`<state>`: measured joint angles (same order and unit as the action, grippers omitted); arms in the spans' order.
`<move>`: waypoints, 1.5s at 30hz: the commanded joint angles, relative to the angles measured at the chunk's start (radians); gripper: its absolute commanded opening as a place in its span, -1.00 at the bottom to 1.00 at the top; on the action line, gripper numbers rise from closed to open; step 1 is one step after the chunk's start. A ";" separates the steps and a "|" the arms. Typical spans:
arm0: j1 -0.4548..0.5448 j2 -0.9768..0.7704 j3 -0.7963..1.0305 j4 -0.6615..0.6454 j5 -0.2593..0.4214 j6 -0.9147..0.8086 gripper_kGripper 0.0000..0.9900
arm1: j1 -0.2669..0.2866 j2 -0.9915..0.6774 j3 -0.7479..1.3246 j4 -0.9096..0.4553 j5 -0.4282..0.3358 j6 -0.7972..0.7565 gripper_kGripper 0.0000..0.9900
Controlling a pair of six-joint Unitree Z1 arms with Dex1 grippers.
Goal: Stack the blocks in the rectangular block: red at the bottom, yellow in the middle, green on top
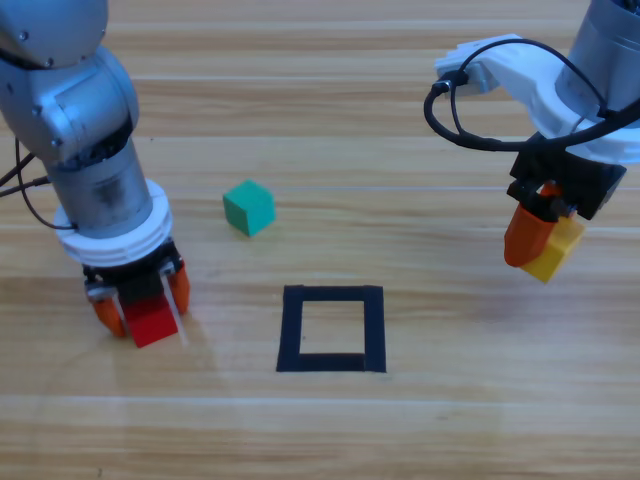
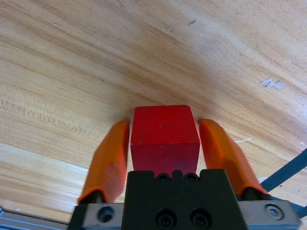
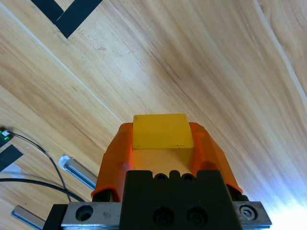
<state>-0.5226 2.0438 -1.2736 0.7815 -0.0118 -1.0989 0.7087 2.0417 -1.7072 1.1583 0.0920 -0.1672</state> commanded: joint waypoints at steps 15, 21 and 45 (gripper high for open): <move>-0.168 -0.042 -0.105 0.062 0.001 0.294 -0.87 | -0.014 0.052 0.021 0.000 0.011 0.025 -1.00; -0.269 0.041 -0.233 0.098 -0.014 0.312 -0.87 | -0.014 0.048 0.020 0.000 0.005 0.037 -1.00; -0.329 0.295 -0.609 0.329 0.006 0.229 -0.87 | -0.014 0.060 0.017 0.000 -0.002 0.037 -1.00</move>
<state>-0.8288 2.2670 -1.8608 1.0907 -0.0210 -0.8546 0.7087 2.0423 -1.7072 1.1583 0.0914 -0.1364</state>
